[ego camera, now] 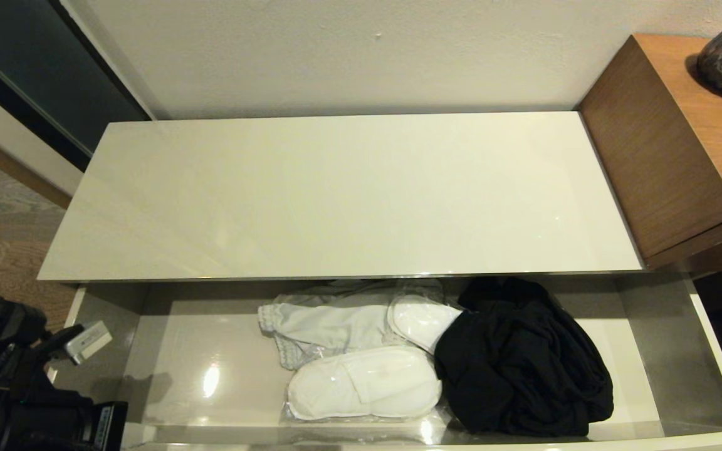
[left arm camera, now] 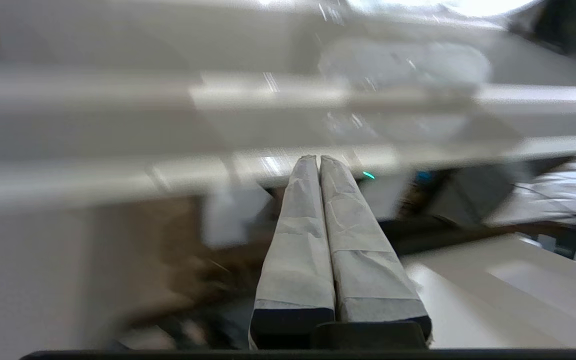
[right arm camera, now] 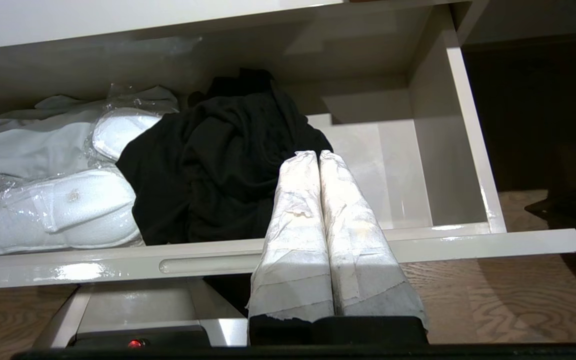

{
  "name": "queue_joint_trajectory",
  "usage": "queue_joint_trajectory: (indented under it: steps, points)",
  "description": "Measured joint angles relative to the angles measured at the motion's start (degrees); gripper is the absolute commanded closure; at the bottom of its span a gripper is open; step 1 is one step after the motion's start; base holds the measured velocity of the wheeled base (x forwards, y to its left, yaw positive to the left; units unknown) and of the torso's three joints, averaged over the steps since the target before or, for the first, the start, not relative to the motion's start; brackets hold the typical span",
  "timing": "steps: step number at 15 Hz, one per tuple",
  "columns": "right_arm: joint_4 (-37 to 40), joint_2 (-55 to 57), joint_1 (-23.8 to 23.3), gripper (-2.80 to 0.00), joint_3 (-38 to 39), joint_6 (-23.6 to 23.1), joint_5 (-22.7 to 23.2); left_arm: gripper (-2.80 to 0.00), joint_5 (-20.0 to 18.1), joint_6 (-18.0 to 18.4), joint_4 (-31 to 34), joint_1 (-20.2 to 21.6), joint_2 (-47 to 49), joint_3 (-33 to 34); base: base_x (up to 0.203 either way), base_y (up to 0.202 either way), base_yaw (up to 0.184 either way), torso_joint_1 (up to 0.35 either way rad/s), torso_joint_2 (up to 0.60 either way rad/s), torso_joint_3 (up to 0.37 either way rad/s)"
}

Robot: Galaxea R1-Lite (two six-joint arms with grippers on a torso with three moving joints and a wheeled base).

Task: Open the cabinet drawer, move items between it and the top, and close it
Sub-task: Take out the disposable slippers from the drawer

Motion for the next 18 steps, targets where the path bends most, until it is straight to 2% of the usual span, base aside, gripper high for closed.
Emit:
queue_joint_trajectory:
  steps: [1,2,5,8,10,11,14,16,18]
  points:
    - [0.0,0.0,0.0,0.0,0.0,0.0,0.0,-2.8,-0.2,3.2,-1.0,1.1,1.3,-0.5,0.0,0.0,0.0,0.0,0.0,0.0]
    - [0.0,0.0,0.0,0.0,0.0,0.0,0.0,-2.8,-0.5,4.8,-0.6,1.9,2.5,-1.4,0.0,0.0,0.0,0.0,0.0,0.0]
    - [0.0,0.0,0.0,0.0,0.0,0.0,-0.1,-2.8,-0.2,6.5,1.0,2.3,4.8,-3.9,0.0,0.0,0.0,0.0,0.0,0.0]
    - [0.0,0.0,0.0,0.0,0.0,-0.1,-0.1,-2.8,4.0,12.0,3.3,1.5,5.2,-10.4,0.0,0.0,0.0,0.0,0.0,0.0]
    - [0.0,0.0,0.0,0.0,0.0,-0.1,-0.1,-2.8,5.0,14.4,5.8,1.2,5.9,-13.4,0.0,0.0,0.0,0.0,0.0,0.0]
    - [0.0,0.0,0.0,0.0,0.0,-0.1,0.0,-2.8,5.1,16.1,8.0,1.1,6.8,-17.0,0.0,0.0,0.0,0.0,0.0,0.0]
    - [0.0,0.0,0.0,0.0,0.0,-0.1,-0.1,-2.8,-0.5,17.8,13.4,-2.3,13.4,-31.5,0.0,0.0,0.0,0.0,0.0,0.0]
    - [0.0,0.0,0.0,0.0,0.0,-0.1,0.0,-2.8,-7.2,15.9,18.0,-6.1,19.0,-40.9,0.0,0.0,0.0,0.0,0.0,0.0]
    - [0.0,0.0,0.0,0.0,0.0,-0.1,0.0,-2.8,-12.7,13.8,20.7,-9.4,23.1,-44.8,0.0,0.0,0.0,0.0,0.0,0.0]
